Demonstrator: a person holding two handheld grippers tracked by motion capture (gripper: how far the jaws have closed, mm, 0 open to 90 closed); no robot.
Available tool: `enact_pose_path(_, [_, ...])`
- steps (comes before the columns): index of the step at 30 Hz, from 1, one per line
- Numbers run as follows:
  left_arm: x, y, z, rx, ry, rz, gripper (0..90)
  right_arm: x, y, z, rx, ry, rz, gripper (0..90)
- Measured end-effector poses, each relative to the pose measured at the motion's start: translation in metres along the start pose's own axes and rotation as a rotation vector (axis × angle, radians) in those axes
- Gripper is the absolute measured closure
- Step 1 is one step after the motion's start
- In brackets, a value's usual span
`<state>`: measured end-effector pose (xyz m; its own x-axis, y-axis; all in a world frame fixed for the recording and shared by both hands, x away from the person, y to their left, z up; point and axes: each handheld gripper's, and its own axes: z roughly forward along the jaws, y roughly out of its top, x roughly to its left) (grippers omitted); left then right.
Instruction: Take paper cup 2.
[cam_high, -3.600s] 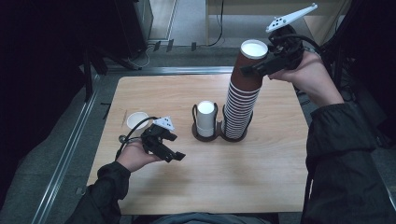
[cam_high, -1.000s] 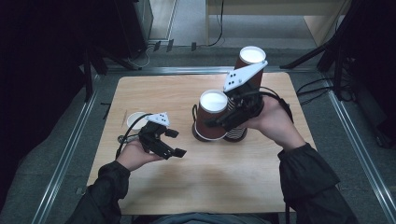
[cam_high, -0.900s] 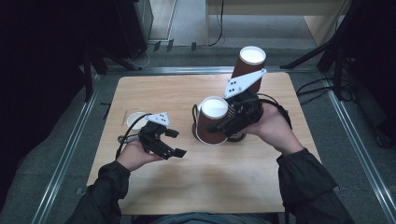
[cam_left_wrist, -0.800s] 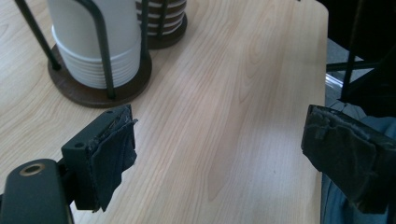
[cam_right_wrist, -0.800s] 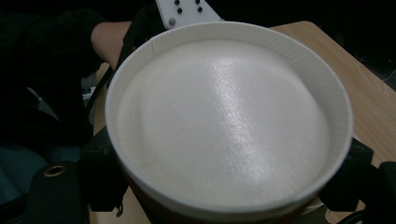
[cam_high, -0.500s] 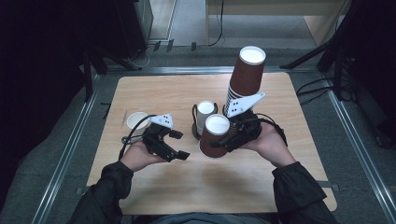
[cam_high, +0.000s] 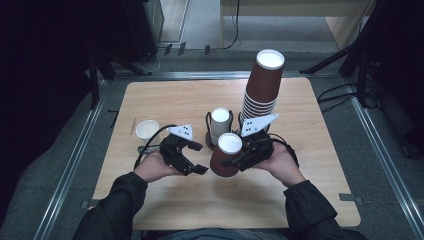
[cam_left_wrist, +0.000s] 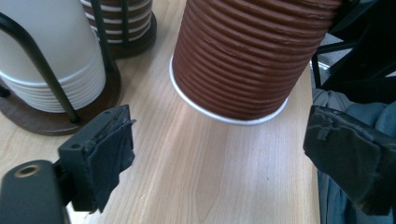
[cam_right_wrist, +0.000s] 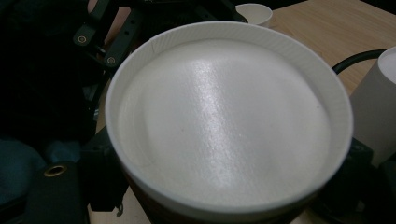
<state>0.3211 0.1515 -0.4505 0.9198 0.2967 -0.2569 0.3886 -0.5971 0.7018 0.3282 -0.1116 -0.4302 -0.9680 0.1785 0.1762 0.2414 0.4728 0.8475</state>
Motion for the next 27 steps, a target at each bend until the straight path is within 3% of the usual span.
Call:
enact_pose_path(7, [-0.008,0.004,0.015,0.006,0.002,0.043,0.0,-0.004,-0.002,0.009,-0.019,0.037,0.003,20.0])
enact_pose_path(9, [-0.008,0.003,0.016,-0.007,-0.019,0.039,0.0,-0.005,-0.003,0.012,-0.036,0.060,0.002,20.0])
enact_pose_path(10, [-0.008,0.002,0.017,-0.011,-0.009,0.040,0.0,-0.005,-0.004,0.013,-0.034,0.068,0.010,20.0])
enact_pose_path(19, [-0.006,-0.003,0.028,0.032,-0.019,0.049,0.0,-0.002,-0.004,0.022,-0.048,0.085,0.001,20.1])
enact_pose_path(27, [-0.008,0.000,0.036,0.004,-0.052,0.053,0.0,0.002,-0.004,0.023,-0.113,0.108,0.025,20.2])
